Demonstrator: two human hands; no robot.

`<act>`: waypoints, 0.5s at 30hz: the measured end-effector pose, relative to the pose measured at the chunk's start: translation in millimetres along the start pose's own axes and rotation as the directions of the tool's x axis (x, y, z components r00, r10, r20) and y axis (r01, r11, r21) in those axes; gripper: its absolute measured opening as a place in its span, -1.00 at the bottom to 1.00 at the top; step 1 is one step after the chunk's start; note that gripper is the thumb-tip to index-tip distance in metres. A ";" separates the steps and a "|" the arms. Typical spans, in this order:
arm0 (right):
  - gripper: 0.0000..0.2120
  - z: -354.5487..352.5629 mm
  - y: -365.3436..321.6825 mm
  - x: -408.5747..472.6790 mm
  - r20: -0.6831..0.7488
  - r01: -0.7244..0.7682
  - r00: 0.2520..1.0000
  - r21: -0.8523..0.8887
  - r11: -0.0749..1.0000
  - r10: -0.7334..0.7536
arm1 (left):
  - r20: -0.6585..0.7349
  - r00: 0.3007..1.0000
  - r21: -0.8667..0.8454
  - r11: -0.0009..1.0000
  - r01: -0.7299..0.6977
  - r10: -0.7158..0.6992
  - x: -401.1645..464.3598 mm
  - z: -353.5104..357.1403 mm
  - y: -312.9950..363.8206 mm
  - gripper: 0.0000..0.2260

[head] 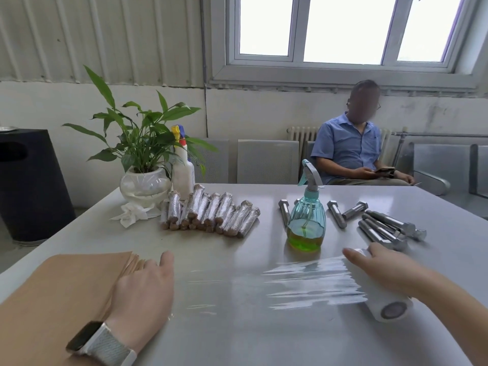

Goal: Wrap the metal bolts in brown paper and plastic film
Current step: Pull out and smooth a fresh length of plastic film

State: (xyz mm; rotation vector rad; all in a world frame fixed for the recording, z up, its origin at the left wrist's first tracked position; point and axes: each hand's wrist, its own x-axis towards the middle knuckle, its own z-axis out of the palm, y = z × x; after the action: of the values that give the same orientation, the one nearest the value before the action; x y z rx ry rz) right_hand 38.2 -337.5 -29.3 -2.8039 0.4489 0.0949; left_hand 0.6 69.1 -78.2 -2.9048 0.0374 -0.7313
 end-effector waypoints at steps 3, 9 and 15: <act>-0.37 2.6 1.3 2.1 -0.021 0.011 1.000 -0.040 0.999 -0.012 | 0.040 0.999 -0.075 0.997 -0.005 0.008 -0.7 -2.9 -1.7 -0.80; -0.57 0.5 -3.7 1.2 0.006 0.052 0.999 -0.131 0.990 -0.052 | 0.073 0.987 -0.149 0.976 0.155 -0.146 1.9 4.5 -1.2 -0.92; -0.61 -1.6 -5.6 0.0 -0.020 0.067 0.997 -0.212 0.975 -0.073 | 0.024 0.993 -0.326 0.938 0.116 -0.114 6.2 3.1 -2.2 -0.87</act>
State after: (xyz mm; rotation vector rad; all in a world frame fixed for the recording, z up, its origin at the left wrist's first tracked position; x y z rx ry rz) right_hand 40.0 -332.9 -26.2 -3.0300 0.3643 0.0941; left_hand 7.5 71.3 -77.7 -3.2492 -0.0135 -0.8058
